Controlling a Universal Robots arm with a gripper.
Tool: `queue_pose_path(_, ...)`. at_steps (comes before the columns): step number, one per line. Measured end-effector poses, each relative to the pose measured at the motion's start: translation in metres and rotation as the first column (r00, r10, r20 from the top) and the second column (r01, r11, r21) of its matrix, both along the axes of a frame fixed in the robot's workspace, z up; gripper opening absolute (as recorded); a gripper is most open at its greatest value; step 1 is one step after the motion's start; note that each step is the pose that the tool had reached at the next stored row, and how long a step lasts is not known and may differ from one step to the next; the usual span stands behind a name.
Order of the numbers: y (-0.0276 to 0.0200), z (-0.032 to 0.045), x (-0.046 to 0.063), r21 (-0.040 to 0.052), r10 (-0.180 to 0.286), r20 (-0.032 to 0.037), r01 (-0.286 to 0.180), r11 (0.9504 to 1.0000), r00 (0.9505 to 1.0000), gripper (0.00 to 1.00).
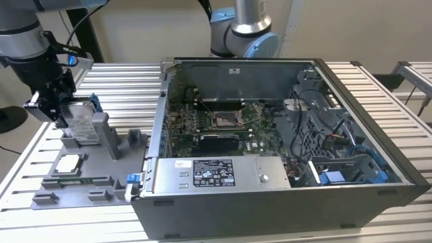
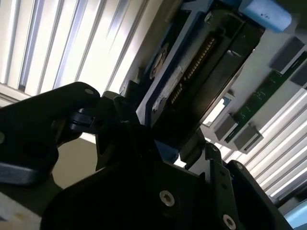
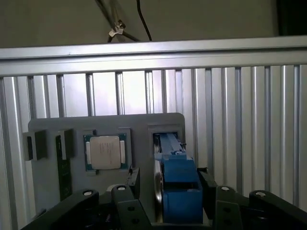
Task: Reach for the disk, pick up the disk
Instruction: 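Pick up the disk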
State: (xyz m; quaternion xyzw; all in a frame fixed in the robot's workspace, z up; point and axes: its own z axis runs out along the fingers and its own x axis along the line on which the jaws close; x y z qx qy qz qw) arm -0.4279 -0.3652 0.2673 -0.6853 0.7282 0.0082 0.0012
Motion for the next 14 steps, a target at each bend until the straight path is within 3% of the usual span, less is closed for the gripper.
queue_pose_path(10,0.0003,-0.003,0.0,-0.0001,0.0,-0.0001,0.0,1.0,1.0,1.0)
queue_pose_path(11,0.0002,-0.0031,0.0,-0.0001,0.0,-0.0002,0.0,1.0,1.0,0.0)
queue_pose_path(14,0.0003,-0.0032,0.0,0.0,0.0,-0.0001,0.0,1.0,1.0,0.0)
